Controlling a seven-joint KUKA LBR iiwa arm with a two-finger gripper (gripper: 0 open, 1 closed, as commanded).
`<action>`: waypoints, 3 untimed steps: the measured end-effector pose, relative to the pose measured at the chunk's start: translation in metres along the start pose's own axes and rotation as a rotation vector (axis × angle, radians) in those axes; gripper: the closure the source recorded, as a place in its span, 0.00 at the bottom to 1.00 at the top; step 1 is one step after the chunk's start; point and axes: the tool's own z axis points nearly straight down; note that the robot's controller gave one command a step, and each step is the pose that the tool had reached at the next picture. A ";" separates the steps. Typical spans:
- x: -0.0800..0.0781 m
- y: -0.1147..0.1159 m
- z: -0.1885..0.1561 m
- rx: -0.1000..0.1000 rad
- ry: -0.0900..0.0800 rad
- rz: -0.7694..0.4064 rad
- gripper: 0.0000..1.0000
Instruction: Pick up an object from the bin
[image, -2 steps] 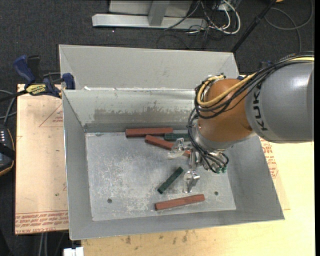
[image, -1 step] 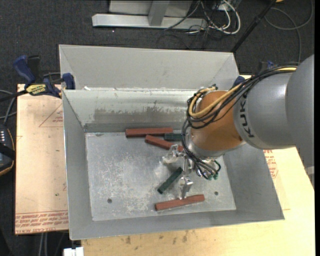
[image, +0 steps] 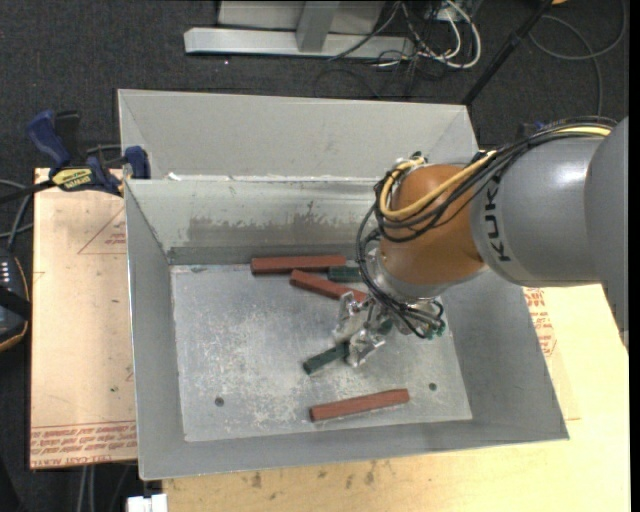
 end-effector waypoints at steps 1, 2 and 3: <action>0.000 0.000 0.000 0.000 0.000 0.000 1.00; 0.000 0.000 -0.001 0.000 0.001 0.000 1.00; 0.000 0.000 -0.004 -0.001 0.003 0.000 1.00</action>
Offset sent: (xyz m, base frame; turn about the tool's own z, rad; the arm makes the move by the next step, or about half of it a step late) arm 0.0000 0.0001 0.0026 0.0000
